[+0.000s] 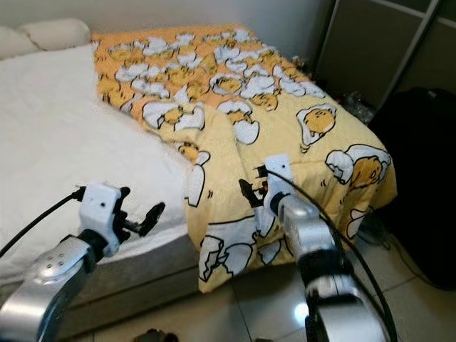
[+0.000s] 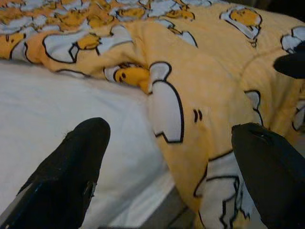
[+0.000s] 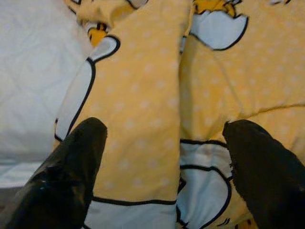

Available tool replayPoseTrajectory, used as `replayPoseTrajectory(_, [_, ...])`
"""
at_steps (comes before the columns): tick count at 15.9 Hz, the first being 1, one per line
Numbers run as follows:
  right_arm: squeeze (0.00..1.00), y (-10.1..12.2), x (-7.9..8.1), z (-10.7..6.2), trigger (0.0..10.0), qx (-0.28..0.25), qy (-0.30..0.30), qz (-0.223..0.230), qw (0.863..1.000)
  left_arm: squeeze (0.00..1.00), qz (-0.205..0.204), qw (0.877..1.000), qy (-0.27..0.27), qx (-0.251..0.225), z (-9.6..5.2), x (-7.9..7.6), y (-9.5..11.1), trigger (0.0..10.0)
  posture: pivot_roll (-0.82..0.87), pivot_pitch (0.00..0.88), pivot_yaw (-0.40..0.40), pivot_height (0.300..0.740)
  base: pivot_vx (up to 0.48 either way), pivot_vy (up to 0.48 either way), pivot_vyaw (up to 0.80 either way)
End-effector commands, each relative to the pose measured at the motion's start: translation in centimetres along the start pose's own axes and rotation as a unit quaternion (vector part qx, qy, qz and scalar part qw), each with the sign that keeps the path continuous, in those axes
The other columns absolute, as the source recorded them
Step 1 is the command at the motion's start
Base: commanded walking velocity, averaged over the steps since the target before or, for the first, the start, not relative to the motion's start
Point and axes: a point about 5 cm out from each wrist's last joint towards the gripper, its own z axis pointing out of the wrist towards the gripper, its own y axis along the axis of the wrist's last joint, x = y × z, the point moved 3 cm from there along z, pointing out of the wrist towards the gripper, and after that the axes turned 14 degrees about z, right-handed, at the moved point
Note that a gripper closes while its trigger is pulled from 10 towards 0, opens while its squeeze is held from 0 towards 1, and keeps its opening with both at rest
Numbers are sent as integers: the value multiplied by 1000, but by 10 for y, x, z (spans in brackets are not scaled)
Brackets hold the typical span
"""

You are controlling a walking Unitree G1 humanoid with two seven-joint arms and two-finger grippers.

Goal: Clean up the room

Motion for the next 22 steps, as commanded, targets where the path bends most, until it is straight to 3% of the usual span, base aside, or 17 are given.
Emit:
replayPoseTrajectory(1, [1000,5,-3,3,10000,-5,0,9,1000,0,1,1000,-4,-2,-5,1,4,10000,85,84,11,740,0,0,0])
replayPoseTrajectory(3, [1000,10,-4,8,10000,-5,-2,2,1000,0,3,1000,4,1,-13,3,3,10000,98,99,13,740,0,0,0])
replayPoseTrajectory(5, [1000,21,-1,12,10000,-31,-6,4,999,0,-11,998,63,8,-22,11,-2,10000,87,92,-6,740,0,0,0])
replayPoseTrajectory(8, [1000,21,1,-1,10000,-71,17,2,997,0,-13,996,93,12,-21,12,-5,10000,58,62,-11,740,0,0,0])
replayPoseTrajectory(9, [694,20,0,-9,10000,-85,21,6,996,0,-14,995,101,13,-20,12,-6,10000,40,50,-9,740,0,0,0])
replayPoseTrajectory(10, [0,16,-7,-43,10000,-128,-5,21,991,0,-22,991,128,14,-15,12,-5,10000,1,15,0,740,0,0,0])
replayPoseTrajectory(13, [0,8,-8,-61,10000,-144,-34,28,989,0,-35,989,141,1,-12,13,1,10000,-26,0,8,740,0,0,0])
replayPoseTrajectory(17, [0,-13,13,-86,10000,-129,-31,35,991,0,-39,989,143,-15,-7,11,8,10000,-39,0,14,740,63,0,0])
replayPoseTrajectory(22, [0,-9,11,-92,10000,-124,-50,30,991,0,-42,988,146,-13,-1,14,5,10000,-48,0,19,740,258,0,0])
